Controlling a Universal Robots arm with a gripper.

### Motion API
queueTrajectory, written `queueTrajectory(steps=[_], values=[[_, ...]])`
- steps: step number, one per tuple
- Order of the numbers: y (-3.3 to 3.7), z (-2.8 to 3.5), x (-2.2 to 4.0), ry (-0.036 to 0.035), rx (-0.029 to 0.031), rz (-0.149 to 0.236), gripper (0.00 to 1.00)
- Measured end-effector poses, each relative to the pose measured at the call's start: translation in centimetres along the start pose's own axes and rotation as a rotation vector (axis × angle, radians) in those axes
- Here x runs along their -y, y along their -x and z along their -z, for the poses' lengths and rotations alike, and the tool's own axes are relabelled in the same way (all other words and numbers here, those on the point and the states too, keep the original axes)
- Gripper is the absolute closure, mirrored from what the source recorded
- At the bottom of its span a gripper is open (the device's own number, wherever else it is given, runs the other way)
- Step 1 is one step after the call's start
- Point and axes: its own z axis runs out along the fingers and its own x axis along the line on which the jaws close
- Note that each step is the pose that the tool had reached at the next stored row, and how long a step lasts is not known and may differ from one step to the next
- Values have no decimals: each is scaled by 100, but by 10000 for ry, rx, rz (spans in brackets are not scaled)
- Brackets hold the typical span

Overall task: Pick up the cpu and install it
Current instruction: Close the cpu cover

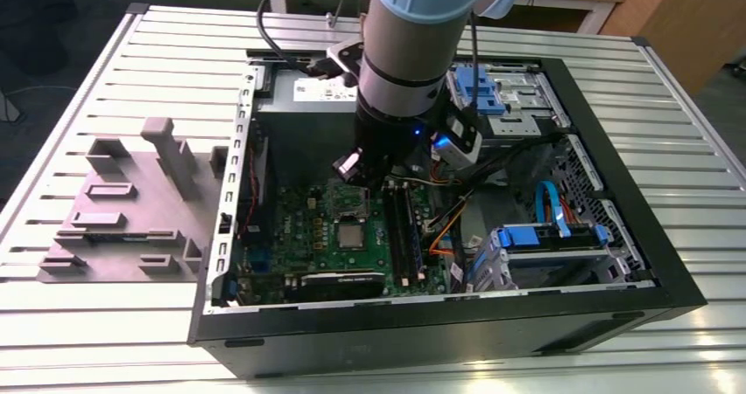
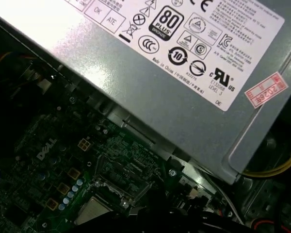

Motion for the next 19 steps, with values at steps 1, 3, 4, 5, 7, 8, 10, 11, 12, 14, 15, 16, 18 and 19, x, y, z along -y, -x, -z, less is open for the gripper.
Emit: queueTrajectory(steps=[1,3,4,5,7,8,10,11,12,14,15,16,18,19], values=[[-1,0,1,0,-1,1,90],[2,1,4,-3,-7,1,90],[2,1,7,-9,-20,0,90],[3,1,11,-12,-31,-2,90],[4,4,21,-8,-60,-5,90],[4,6,24,-3,-69,-7,90],[2,9,31,8,-86,-8,90],[1,10,33,13,-90,-10,90],[1,10,33,15,-91,-11,90],[1,10,33,15,-92,-11,90],[1,11,34,14,-93,-10,90],[1,10,34,15,-93,-10,90],[-2,11,37,11,-98,2,90],[-4,13,40,8,-101,19,90]])
